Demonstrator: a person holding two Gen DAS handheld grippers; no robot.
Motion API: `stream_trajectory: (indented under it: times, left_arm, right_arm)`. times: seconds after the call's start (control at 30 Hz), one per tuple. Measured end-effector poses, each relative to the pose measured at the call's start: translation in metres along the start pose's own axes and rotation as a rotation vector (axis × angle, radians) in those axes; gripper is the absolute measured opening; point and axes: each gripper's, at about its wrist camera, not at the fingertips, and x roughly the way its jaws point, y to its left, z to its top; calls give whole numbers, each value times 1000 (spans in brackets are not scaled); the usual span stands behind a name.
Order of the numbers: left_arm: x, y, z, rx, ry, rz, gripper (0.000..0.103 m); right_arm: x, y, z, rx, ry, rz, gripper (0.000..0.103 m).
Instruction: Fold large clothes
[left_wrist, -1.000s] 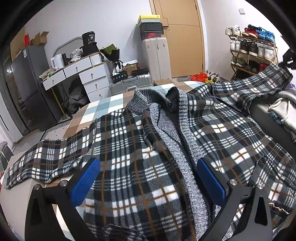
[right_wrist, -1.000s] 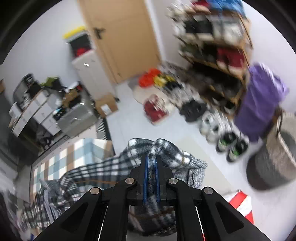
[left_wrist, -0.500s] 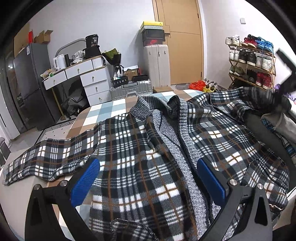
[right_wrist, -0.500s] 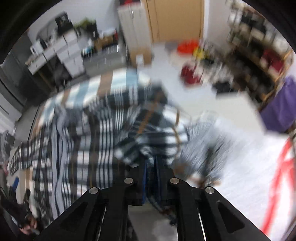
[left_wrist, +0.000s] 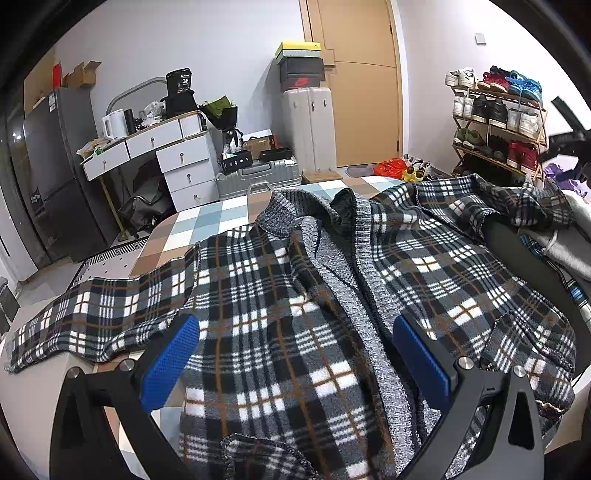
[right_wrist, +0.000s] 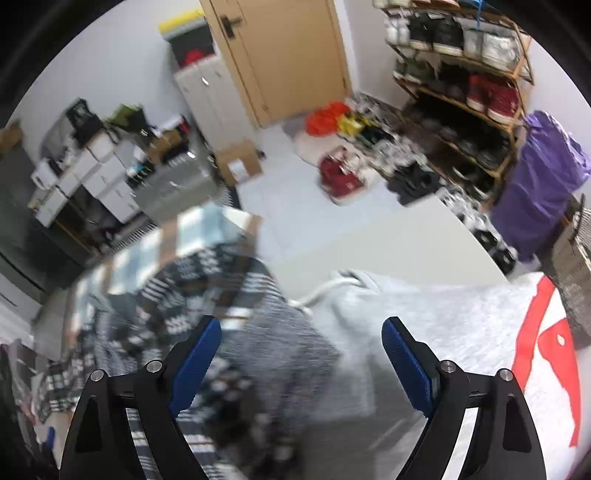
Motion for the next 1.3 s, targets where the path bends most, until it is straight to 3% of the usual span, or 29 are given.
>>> stream_trajectory:
  times: [0.1,0.2,0.23,0.27,0.3,0.37,0.5,0.6,0.7,0.9,0.97,1.03,1.13,1.2,1.3]
  left_arm:
    - [0,0,0,2,0,-1,102]
    - [1,-1,0,-3,1,-3,102]
    - [1,-1,0,-3,2,-2,102]
    - [1,-1,0,-4,1,-3,102]
    - [0,-1,0,-4,1,-4,102]
    - [0,0,0,-5,-5,-2,102]
    - [-2,5,1,-14,-17,12,102]
    - [-5,12,0,-29,-22,14,102]
    - [-9,17,0,-37,-33,12,102]
    - [-20,26,0,-46,-79,29,102]
    - [-24,31,0,-44,-103,57,102]
    - [-25,37,0,-41,-118,81,102]
    - [-28,54,-1,-51,-137,103,102]
    - [-30,64,-1,-70,-145,112,102]
    - [-33,83,1,-123,-148,115,102]
  right_arm:
    - [17,-6,-3,19,64,17,88]
    - [16,1,-11,-48,44,-21,79]
    - [19,6,-14,-69,48,-26,59]
    - [23,10,-17,-78,65,-27,45]
    - [23,12,-21,-72,81,-16,23]
    - [21,11,-25,-48,69,11,10]
    - [-13,4,-18,10,-66,21,6]
    - [-68,-10,5,66,-258,-62,6]
    - [-126,-39,26,206,-423,-159,6]
    - [-187,-79,45,443,-555,-337,6]
    - [-193,-80,49,460,-573,-399,5]
    - [-199,-70,53,449,-609,-474,6]
    - [-202,-41,62,423,-646,-485,6]
    - [-202,-14,65,368,-667,-452,6]
    - [-195,59,62,219,-687,-322,6]
